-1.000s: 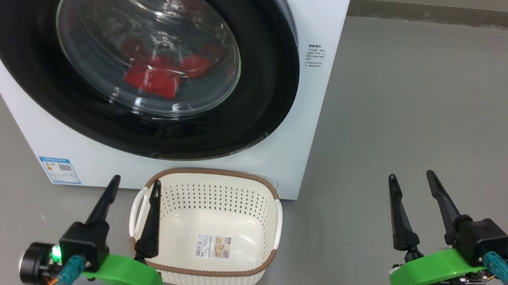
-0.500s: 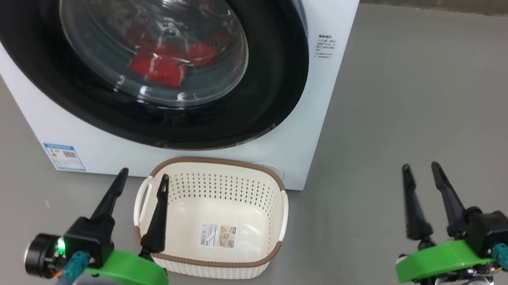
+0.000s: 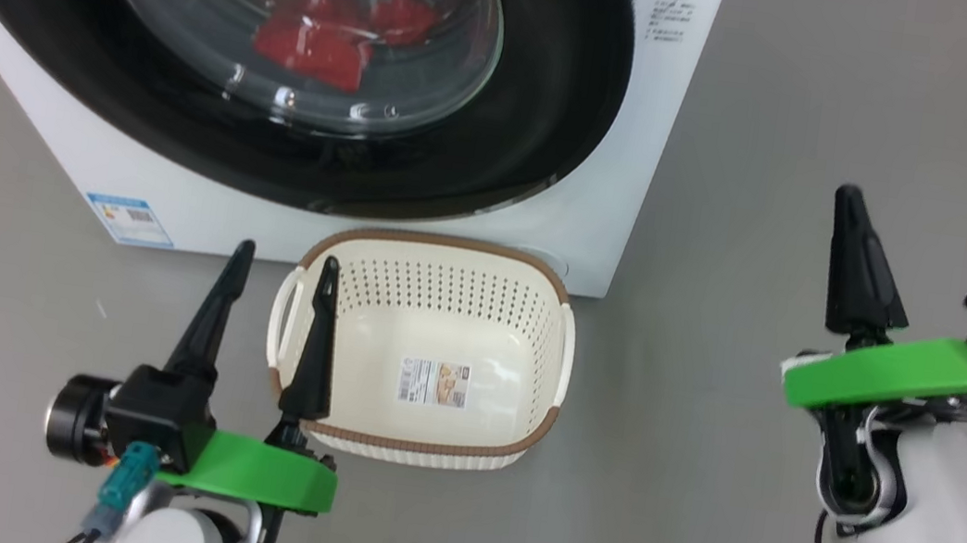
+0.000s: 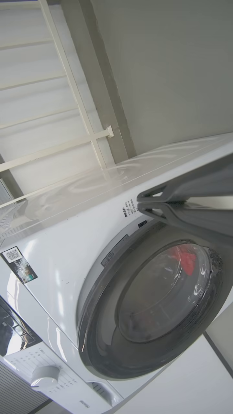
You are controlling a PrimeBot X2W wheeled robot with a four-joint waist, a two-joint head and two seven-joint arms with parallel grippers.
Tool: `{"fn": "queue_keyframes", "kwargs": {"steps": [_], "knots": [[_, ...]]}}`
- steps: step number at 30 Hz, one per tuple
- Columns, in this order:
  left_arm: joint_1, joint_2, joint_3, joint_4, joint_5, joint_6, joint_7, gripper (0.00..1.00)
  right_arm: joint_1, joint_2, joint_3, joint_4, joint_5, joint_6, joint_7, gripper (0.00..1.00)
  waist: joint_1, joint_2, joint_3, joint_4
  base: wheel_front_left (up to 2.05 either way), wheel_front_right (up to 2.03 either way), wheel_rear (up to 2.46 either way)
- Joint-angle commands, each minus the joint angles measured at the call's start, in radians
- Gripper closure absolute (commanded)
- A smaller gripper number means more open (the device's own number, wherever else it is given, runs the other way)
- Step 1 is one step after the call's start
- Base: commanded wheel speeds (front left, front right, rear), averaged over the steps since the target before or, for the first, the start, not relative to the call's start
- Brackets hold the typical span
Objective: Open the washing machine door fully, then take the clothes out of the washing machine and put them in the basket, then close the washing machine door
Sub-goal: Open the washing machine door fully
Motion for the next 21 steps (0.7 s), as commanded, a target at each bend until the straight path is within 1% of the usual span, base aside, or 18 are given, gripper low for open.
{"fn": "queue_keyframes", "kwargs": {"steps": [1, 4, 7, 10, 16, 21], "knots": [[-0.037, 0.015, 0.026, -0.036, 0.008, -0.004, -0.012, 0.00, -0.039, 0.002, 0.027, -0.016, 0.048, 0.001, -0.006, 1.00, 0.0000, -0.0001, 0.035, 0.014, 0.00, 0.00, 0.00], [-0.044, 0.015, 0.028, -0.059, 0.009, -0.004, -0.012, 0.00, -0.093, 0.002, 0.040, 0.007, 0.189, 0.001, -0.006, 1.00, 0.0000, -0.0001, 0.060, 0.019, 0.00, 0.00, 0.00], [-0.051, 0.015, 0.030, -0.074, 0.023, -0.002, -0.012, 0.00, -0.151, 0.002, 0.054, 0.034, 0.252, 0.001, -0.006, 1.00, 0.0000, -0.0001, 0.084, 0.022, 0.00, 0.00, 0.00], [-0.056, 0.015, 0.028, -0.096, 0.031, 0.000, -0.012, 0.00, -0.203, 0.002, 0.058, 0.051, 0.318, 0.001, 0.017, 1.00, 0.0000, -0.0001, 0.105, 0.027, 0.00, 0.00, 0.00], [-0.061, 0.015, 0.013, -0.133, 0.006, 0.007, -0.012, 0.00, -0.285, 0.001, 0.045, 0.056, 0.483, 0.001, 0.122, 1.00, 0.0000, -0.0001, 0.145, 0.041, 0.00, 0.00, 0.00], [-0.074, 0.015, -0.006, -0.182, -0.009, 0.018, -0.012, 0.00, -0.345, -0.002, 0.020, 0.055, 0.616, 0.001, 0.233, 1.00, 0.0000, -0.0001, 0.183, 0.054, 0.00, 0.00, 0.00]]}}
